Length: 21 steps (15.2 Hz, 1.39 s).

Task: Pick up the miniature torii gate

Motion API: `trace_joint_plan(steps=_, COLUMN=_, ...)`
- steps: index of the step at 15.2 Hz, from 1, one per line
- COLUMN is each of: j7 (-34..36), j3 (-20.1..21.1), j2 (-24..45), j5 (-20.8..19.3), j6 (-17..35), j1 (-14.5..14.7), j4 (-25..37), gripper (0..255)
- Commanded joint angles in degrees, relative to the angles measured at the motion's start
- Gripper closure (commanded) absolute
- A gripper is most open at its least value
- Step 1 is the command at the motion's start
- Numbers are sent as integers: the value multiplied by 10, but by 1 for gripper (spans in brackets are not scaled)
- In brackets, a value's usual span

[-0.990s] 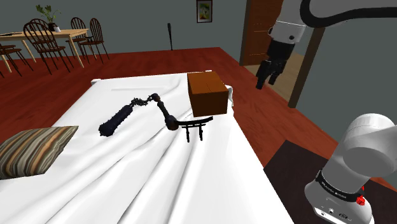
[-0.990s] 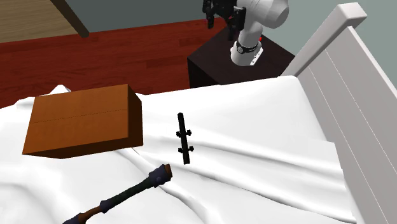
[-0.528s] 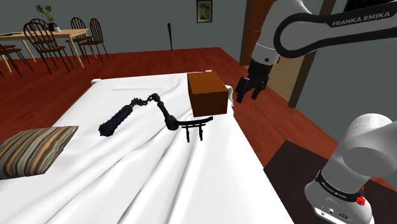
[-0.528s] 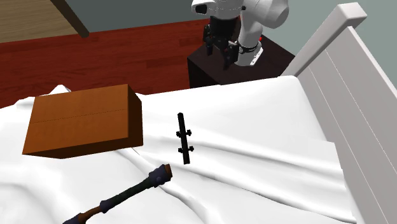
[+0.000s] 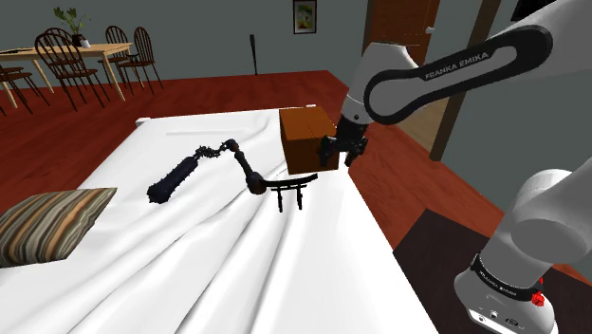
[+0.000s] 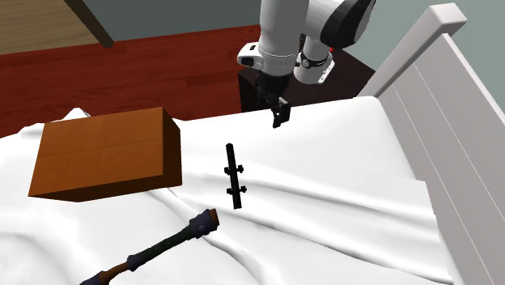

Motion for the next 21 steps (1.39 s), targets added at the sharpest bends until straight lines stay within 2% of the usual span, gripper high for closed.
trace_joint_plan(steps=1, j7=22, j3=13, j2=38, j5=5, j6=48, j1=-2, j4=2, gripper=0)
trace_joint_plan(steps=6, j7=89, j3=45, j2=154, j5=-8, j6=152, j1=-13, j4=40, gripper=0)
trace_joint_plan(steps=11, j7=183, j3=60, j2=276, j5=-66, j6=236, j1=-19, j4=100, gripper=0)
trace_joint_plan(steps=14, j7=248, j3=48, j2=348, j5=-116, j6=274, j1=-7, j4=146, gripper=0)
trace_joint_plan(steps=17, j7=307, j3=20, j2=417, j5=-156, j6=302, j1=20, j4=200, gripper=0)
trace_joint_plan(steps=21, j7=315, j3=9, j2=444, j5=-164, j6=324, j1=30, j4=206, gripper=0)
